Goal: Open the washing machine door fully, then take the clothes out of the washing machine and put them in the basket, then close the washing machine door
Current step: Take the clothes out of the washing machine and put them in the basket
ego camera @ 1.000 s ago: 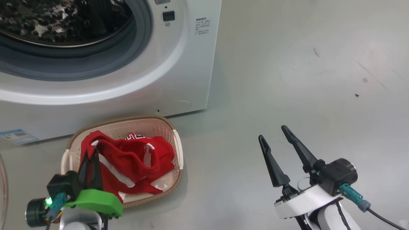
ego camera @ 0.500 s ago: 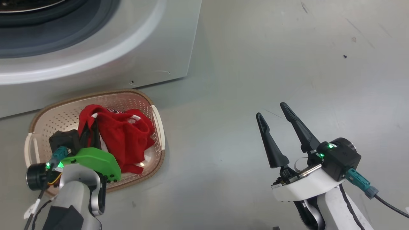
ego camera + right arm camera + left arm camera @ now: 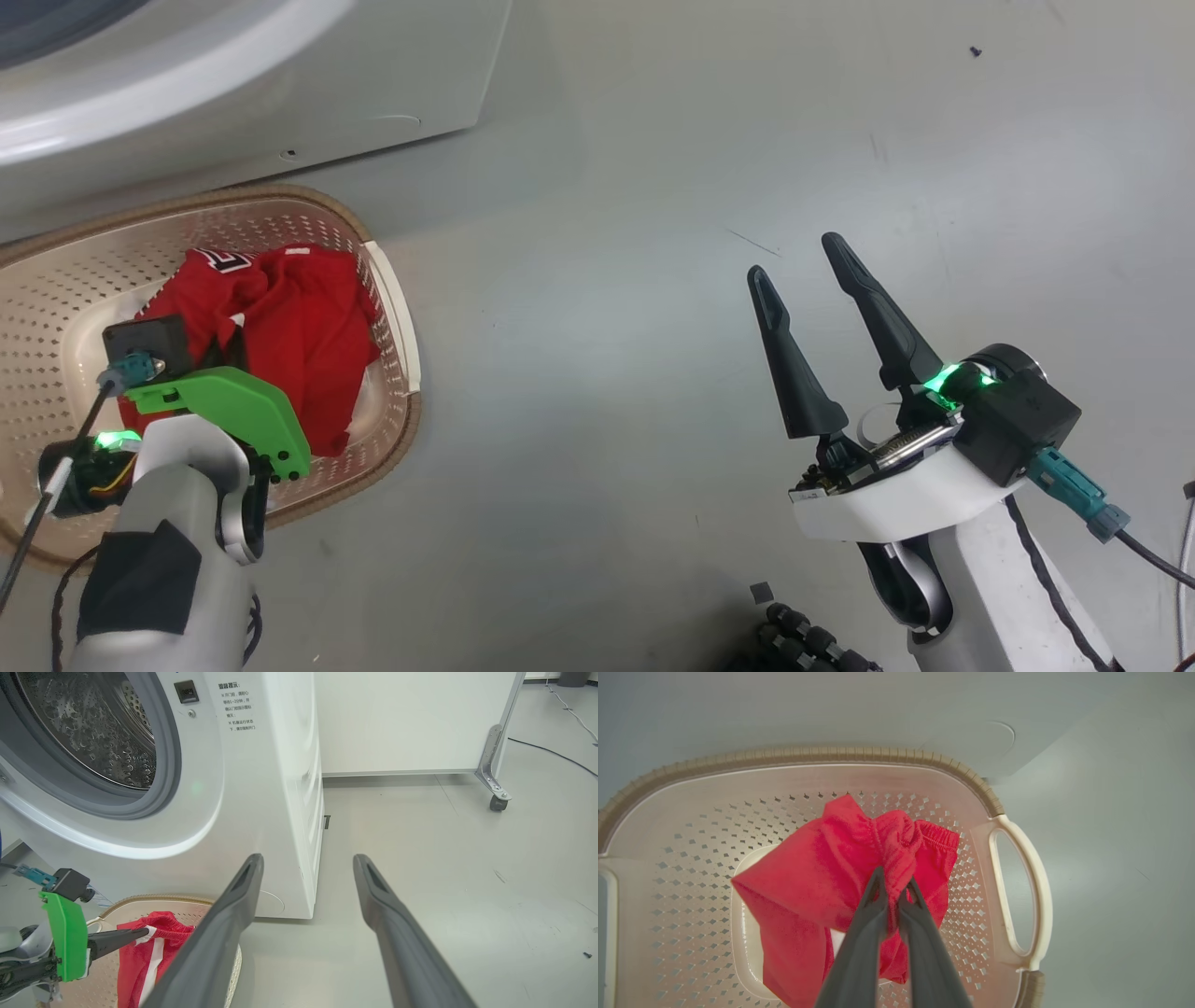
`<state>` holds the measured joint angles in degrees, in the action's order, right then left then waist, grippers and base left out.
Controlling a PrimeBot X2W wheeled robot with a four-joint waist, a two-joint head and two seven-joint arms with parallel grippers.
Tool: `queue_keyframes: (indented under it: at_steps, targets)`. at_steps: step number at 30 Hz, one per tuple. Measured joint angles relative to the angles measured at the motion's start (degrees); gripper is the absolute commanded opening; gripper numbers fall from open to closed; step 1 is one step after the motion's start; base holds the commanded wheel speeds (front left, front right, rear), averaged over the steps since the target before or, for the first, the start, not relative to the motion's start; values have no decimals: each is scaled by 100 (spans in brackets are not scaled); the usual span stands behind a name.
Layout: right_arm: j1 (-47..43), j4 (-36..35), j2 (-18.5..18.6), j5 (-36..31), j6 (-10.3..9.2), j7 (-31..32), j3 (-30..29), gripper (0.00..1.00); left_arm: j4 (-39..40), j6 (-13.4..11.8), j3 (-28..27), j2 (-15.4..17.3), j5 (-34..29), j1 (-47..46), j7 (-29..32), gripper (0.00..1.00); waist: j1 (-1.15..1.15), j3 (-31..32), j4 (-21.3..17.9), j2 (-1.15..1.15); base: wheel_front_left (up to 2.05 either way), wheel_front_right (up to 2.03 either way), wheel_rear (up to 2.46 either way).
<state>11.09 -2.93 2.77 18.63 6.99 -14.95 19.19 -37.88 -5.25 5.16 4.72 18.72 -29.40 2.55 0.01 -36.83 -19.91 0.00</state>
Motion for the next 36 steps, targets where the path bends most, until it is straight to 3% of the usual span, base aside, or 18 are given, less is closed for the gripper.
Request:
queue_keyframes:
  at_steps: [16,17,18,19,20,36]
  targets:
    - [236,53,-20,53,0,1,24,100,-1045,53,-334,108,303,-595,79,2,0,-465,-124,0,0,0,0]
    - [267,58,-21,53,0,1,23,100,-1096,64,-331,104,304,-621,47,28,0,-463,-117,0,0,0,0]
    - [285,62,-21,53,0,1,14,100,-1166,108,-323,96,303,-645,24,42,0,-456,-107,0,0,0,0]
    - [288,69,-21,53,0,1,15,100,-1202,108,-328,87,304,-650,0,76,0,-446,-96,0,0,0,0]
    - [288,80,-21,53,0,1,14,100,-1243,108,-327,65,304,-654,-45,100,0,-433,-85,0,0,0,0]
    - [302,309,-19,-21,0,0,-63,100,-1578,290,-270,-141,303,-676,-1168,100,0,24,175,0,0,0,0]
